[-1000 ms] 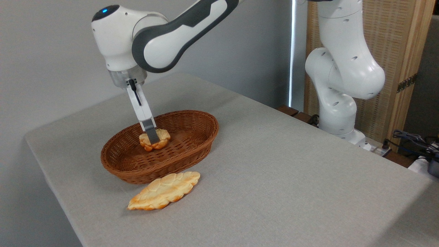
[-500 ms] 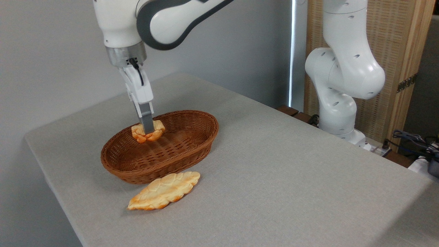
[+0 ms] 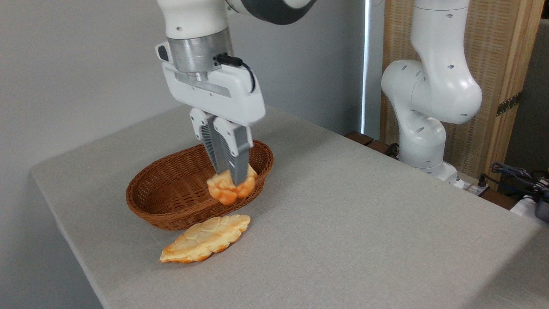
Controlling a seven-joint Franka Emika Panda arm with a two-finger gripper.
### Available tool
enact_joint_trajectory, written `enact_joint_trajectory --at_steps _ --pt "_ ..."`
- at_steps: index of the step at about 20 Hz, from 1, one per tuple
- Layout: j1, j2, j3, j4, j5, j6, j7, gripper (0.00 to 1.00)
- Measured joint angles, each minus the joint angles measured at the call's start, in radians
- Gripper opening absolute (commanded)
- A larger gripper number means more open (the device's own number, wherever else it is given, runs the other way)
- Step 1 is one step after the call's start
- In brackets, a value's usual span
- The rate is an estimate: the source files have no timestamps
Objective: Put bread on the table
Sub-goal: 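Carry the bun over the basket rim and release it onto the table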
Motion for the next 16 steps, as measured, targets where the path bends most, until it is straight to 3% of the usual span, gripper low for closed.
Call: enact_joint_trajectory --at_steps 4,16 --pt "0.001 0.005 0.029 -0.005 0.038 0.0 0.0 1.0" --pt "-0.007 0.006 0.044 -0.009 0.039 -0.021 0.0 1.0"
